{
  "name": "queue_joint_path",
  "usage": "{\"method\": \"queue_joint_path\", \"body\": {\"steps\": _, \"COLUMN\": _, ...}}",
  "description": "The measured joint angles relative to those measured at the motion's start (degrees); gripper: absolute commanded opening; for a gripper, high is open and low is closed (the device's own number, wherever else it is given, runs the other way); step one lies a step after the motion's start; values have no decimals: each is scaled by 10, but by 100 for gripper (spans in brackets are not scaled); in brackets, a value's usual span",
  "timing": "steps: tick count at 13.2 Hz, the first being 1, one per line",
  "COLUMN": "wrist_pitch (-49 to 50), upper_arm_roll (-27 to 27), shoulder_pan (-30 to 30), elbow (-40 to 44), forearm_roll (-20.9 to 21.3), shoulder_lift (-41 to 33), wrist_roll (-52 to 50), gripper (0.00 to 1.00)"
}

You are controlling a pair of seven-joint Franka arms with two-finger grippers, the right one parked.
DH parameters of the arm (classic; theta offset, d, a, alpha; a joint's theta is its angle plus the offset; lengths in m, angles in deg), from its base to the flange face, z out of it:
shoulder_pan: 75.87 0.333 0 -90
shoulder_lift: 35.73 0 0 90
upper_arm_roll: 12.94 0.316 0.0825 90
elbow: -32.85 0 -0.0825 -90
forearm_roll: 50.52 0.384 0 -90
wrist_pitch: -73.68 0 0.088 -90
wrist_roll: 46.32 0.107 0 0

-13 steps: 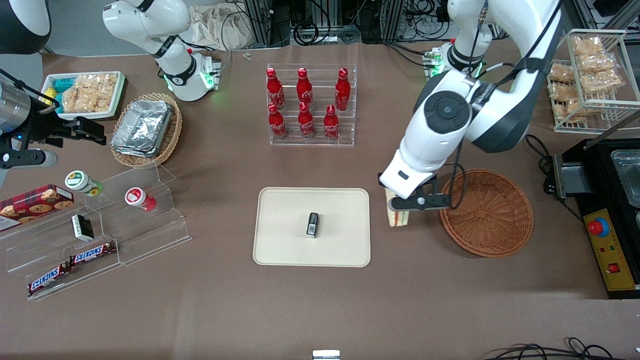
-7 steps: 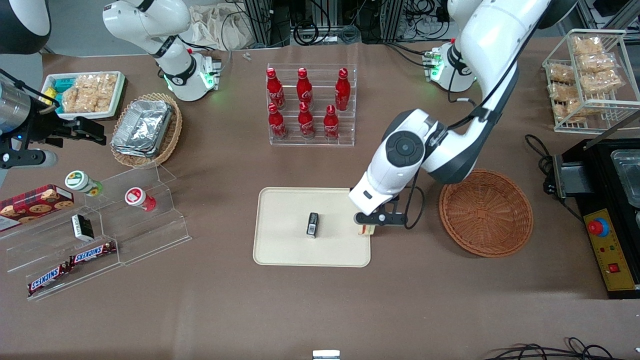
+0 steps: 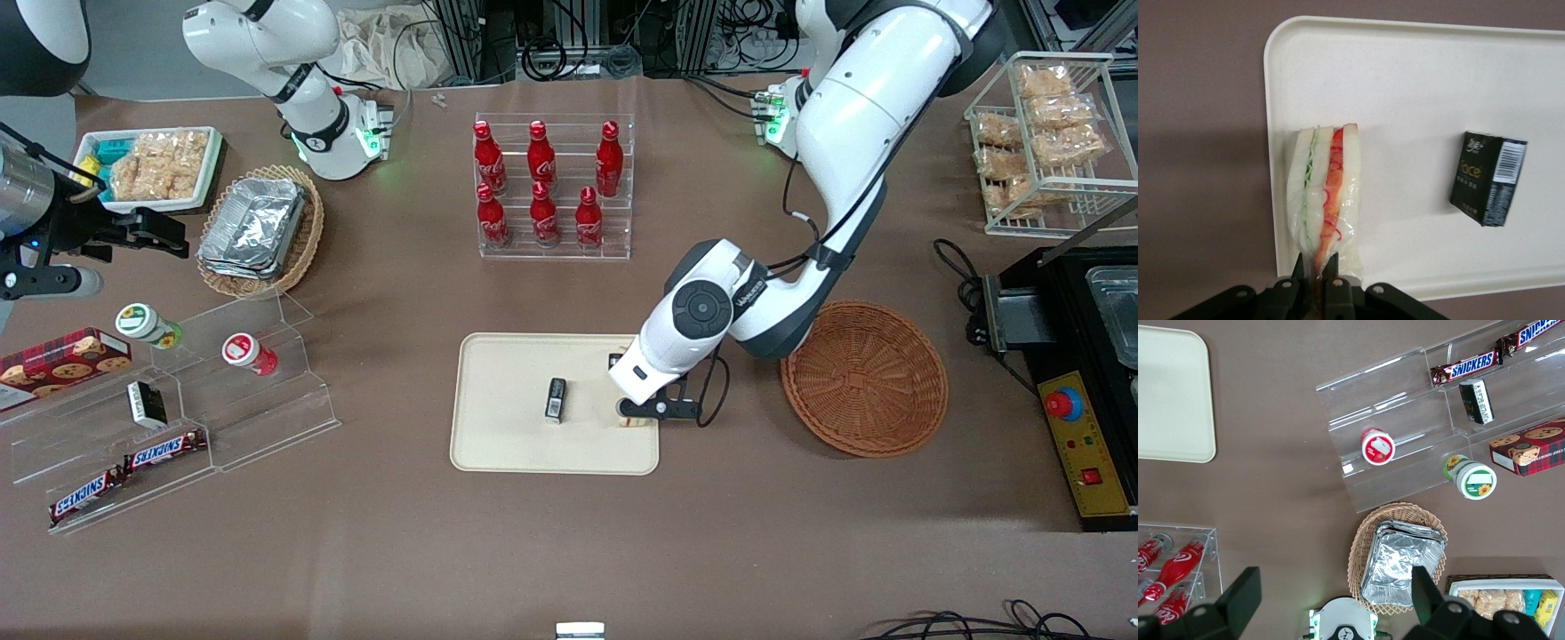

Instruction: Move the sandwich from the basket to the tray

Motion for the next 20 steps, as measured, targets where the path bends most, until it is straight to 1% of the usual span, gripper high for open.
{"method": "queue_joint_path", "body": {"steps": 1, "wrist_pitch": -2, "upper_arm_roll": 0, "shoulder_pan": 0, "elbow": 1, "forearm_roll": 3, "shoulder_lift": 5, "wrist_roll": 0, "gripper": 10}}
{"method": "queue_joint_path", "body": {"steps": 2, "wrist_pitch": -3, "upper_arm_roll": 0, "shoulder_pan": 0, "elbow": 1, "forearm_roll": 4, "shoulder_lift": 9, "wrist_roll": 0, "gripper": 28}}
{"method": "queue_joint_path", "body": {"steps": 3, "wrist_pitch": -3, "upper_arm_roll": 0, "shoulder_pan": 0, "elbow": 1, "forearm_roll": 4, "shoulder_lift": 11, "wrist_roll": 0, "gripper": 71}}
{"method": "queue_joint_path", "body": {"steps": 4, "wrist_pitch": -3, "upper_arm_roll": 0, "shoulder_pan": 0, "elbow": 2, "forearm_roll": 4, "shoulder_lift": 12, "wrist_roll": 0, "gripper": 99}}
{"method": "queue_joint_path", "body": {"steps": 9, "wrist_pitch": -2, "upper_arm_roll": 0, "shoulder_pan": 0, "elbow": 10, "forearm_roll": 4, "shoulder_lift": 12, "wrist_roll": -41, "gripper": 99}}
{"method": "queue_joint_path", "body": {"steps": 11, "wrist_pitch": 15, "upper_arm_roll": 0, "shoulder_pan": 1, "elbow": 18, "forearm_roll": 4, "shoulder_lift": 8, "wrist_roll": -46, "gripper": 99}}
{"method": "queue_joint_path", "body": {"steps": 13, "wrist_pitch": 64, "upper_arm_roll": 0, "shoulder_pan": 2, "elbow": 35, "forearm_roll": -3, "shoulder_lift": -4, "wrist_roll": -51, "gripper": 99}}
{"method": "queue_joint_path", "body": {"steps": 16, "wrist_pitch": 187, "upper_arm_roll": 0, "shoulder_pan": 19, "elbow": 66, "forearm_roll": -30, "shoulder_lift": -46, "wrist_roll": -39, "gripper": 99}}
{"method": "queue_joint_path", "body": {"steps": 19, "wrist_pitch": 296, "upper_arm_roll": 1, "shoulder_pan": 58, "elbow": 74, "forearm_roll": -78, "shoulder_lift": -115, "wrist_roll": 38, "gripper": 99}}
{"method": "queue_joint_path", "body": {"steps": 20, "wrist_pitch": 326, "upper_arm_roll": 1, "shoulder_pan": 76, "elbow": 74, "forearm_roll": -87, "shoulder_lift": -137, "wrist_roll": 66, "gripper": 99}}
